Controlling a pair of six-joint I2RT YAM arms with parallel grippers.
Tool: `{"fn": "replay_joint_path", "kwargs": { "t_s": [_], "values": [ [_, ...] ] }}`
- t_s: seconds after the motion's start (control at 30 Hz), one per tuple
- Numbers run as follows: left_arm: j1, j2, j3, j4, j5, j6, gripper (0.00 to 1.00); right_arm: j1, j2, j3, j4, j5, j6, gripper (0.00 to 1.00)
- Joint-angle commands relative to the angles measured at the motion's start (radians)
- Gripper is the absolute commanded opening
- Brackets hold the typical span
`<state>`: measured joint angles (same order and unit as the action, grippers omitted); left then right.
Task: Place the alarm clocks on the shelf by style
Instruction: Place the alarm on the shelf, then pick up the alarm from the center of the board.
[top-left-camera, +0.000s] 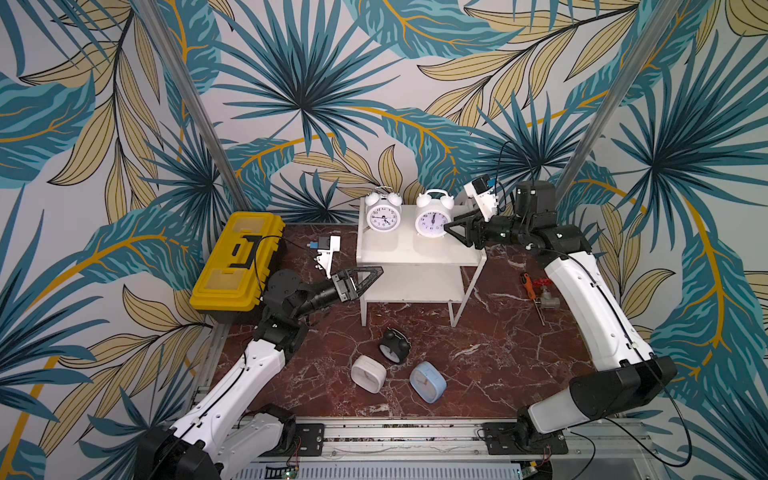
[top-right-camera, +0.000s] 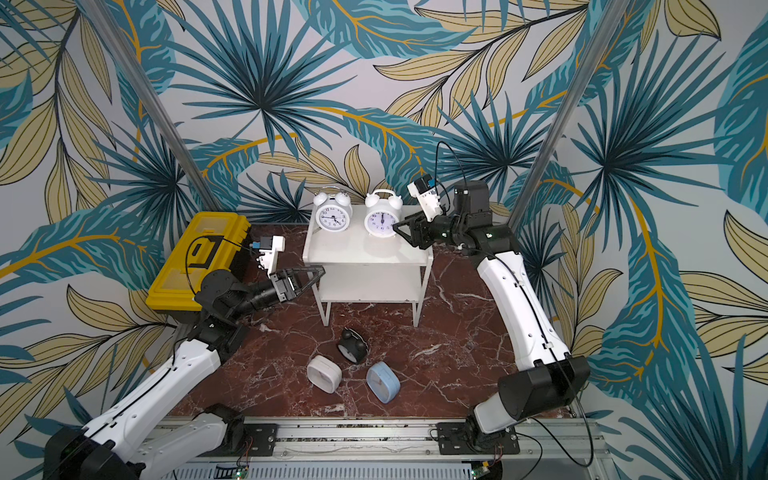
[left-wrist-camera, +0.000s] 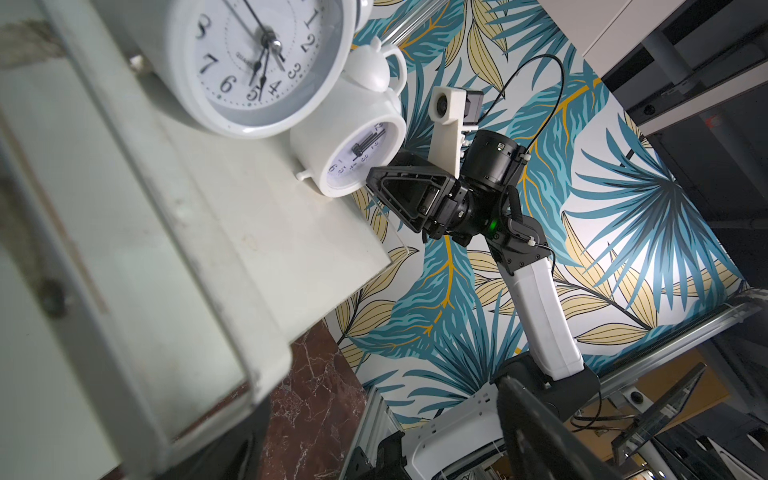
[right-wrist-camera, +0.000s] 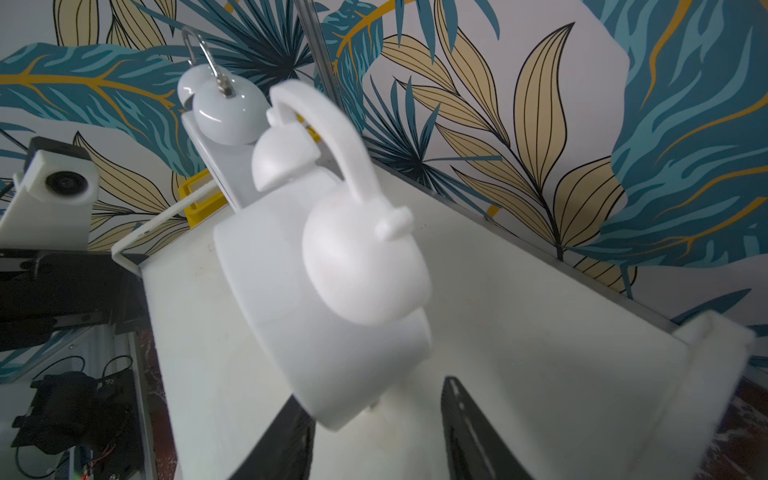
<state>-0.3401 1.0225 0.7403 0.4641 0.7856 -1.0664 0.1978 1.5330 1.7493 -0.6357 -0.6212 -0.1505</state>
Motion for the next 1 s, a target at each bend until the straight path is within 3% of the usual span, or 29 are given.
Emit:
{"fn": "replay_joint_path", "kwargs": {
  "t_s": [0.0,0.2,0.33,0.47,0.6,0.8,0.97],
  "values": [
    [0.004,0.005,0.001,0.027,-0.003,0.011,0.88,-0.004,-0.019,-0.019,-0.005,0.008,0.001,0.45],
    [0.003,0.005,-0.001,0.027,-0.003,0.012,0.88,-0.004,-0.02,-0.02,0.001,0.004,0.009,0.45],
    [0.003,0.006,-0.002,-0.003,-0.011,0.024,0.88,-0.005,-0.045,-0.02,-0.001,0.046,0.047,0.62],
    [0.003,0.007,0.003,-0.044,-0.027,0.046,0.87,0.006,-0.123,-0.036,-0.018,0.117,0.102,0.68],
    [0.002,-0.012,0.023,-0.234,-0.128,0.132,0.85,0.062,-0.247,-0.079,-0.081,0.189,0.165,0.7],
    [-0.023,-0.064,0.026,-0.434,-0.183,0.232,0.87,0.29,-0.491,-0.329,-0.085,0.395,0.336,0.69],
    [-0.089,-0.13,-0.001,-0.583,-0.321,0.299,0.89,0.547,-0.594,-0.585,-0.033,0.617,0.505,0.65]
  ]
}}
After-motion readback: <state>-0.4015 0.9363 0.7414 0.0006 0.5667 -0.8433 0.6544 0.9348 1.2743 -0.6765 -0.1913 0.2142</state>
